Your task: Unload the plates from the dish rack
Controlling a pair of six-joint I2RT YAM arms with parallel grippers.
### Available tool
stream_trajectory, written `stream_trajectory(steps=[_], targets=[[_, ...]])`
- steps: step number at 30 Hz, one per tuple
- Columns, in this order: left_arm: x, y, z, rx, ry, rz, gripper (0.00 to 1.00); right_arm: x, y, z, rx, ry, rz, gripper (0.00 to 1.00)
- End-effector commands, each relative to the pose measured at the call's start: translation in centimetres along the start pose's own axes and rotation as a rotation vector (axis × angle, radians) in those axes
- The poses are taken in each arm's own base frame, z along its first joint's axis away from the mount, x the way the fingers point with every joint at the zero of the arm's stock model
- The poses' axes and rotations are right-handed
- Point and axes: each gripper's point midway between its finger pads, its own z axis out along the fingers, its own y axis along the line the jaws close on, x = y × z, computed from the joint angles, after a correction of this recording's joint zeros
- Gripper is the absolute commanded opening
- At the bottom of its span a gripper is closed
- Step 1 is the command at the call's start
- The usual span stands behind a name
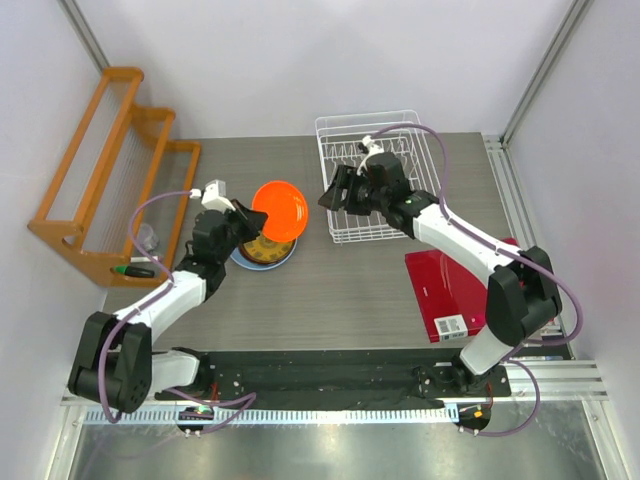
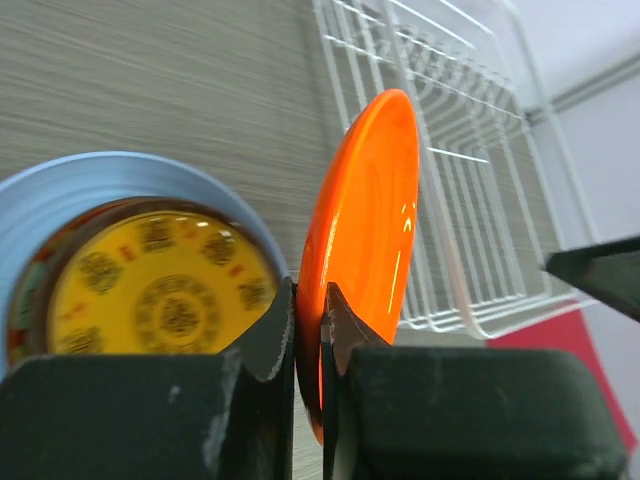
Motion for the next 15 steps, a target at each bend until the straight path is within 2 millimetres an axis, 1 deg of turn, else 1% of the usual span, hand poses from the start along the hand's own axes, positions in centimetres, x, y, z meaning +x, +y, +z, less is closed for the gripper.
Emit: stream_trajectory(steps=[1, 7, 9, 10, 12, 15], targets=[[-2.3, 2.5, -1.0, -0.154, -0.079, 0.101, 0.00, -4.1, 0.8, -3.1, 0.031, -0.130, -0.061, 0.70], [-0.7, 5.2, -0.9, -0.262, -0.028, 0.129, 0.00, -3.7, 0.1, -3.5, 0.052, -0.125, -0.064, 0.70], [0.6, 6.4, -1.0, -0.289, -0.002, 0.140, 0.00, -3.5, -0.1, -3.6, 0.058, -0.124, -0.064, 0.70], [0.6, 6.5, -0.9, -0.284, -0.010, 0.139, 0.00, -3.2, -0.4, -3.5, 0.065, -0.120, -0.062, 0.70], [1.5, 7.2, -1.0, -0.300, 0.011, 0.140, 0.00, -3.1, -0.7, -3.3, 0.072, -0.115, -0.066, 0.70], [2.1, 7.9, -0.7, -0.319, 0.032, 0.144, 0.00, -2.6, -1.3, -3.0, 0.086, -0.104, -0.067, 0.70]])
